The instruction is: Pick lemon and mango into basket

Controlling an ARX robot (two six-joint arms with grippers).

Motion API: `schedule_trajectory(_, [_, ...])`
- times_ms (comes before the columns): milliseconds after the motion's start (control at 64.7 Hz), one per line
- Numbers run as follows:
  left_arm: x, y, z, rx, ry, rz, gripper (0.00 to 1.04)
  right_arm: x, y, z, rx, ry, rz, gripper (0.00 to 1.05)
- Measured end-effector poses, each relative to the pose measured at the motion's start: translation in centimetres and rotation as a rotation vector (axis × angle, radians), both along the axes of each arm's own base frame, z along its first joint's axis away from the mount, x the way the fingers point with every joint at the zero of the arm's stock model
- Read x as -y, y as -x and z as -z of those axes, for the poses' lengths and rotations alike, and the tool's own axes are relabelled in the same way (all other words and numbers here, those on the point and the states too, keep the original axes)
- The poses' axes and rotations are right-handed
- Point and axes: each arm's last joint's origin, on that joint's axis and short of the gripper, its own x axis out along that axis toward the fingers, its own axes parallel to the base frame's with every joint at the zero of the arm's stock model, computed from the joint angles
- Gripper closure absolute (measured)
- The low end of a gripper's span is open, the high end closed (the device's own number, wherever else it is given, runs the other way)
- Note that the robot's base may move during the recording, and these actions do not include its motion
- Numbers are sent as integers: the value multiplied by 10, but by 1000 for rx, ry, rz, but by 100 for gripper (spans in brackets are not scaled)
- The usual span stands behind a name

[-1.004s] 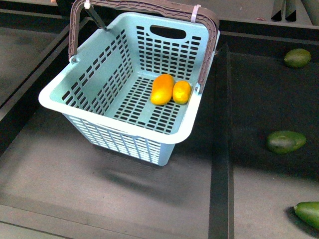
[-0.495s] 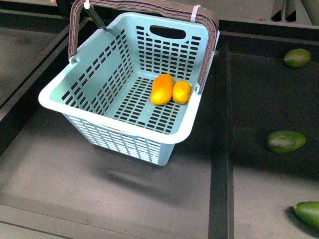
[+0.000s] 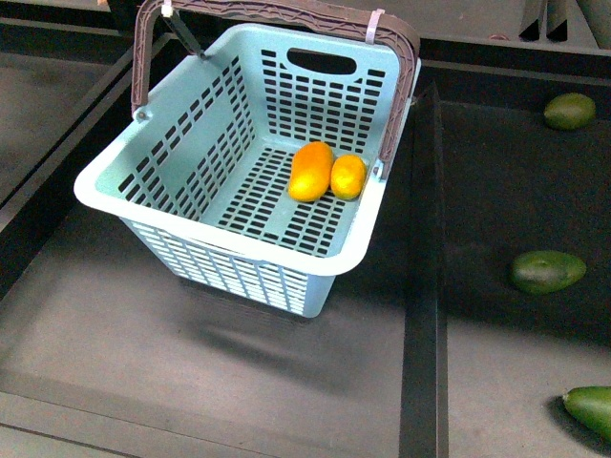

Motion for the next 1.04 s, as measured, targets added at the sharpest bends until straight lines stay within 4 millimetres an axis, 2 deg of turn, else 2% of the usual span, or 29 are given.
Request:
schedule_trajectory(124, [0, 9, 3, -5, 0, 0, 101, 0, 0, 0, 0, 0, 0, 9])
schedule_trajectory(587, [0, 10, 2, -3, 0, -1, 101, 0, 0, 0, 0, 0, 0, 9])
schedule_trajectory(834, [0, 10, 2, -3, 0, 0, 50, 0, 0, 0, 0, 0, 0, 9])
schedule_trajectory(1004, [0, 10, 2, -3, 0, -1, 10, 0, 0, 0, 0, 0, 0, 9])
schedule_trajectory(1035, [0, 10, 2, -3, -1, -1, 5, 0, 0, 0, 0, 0, 0, 9])
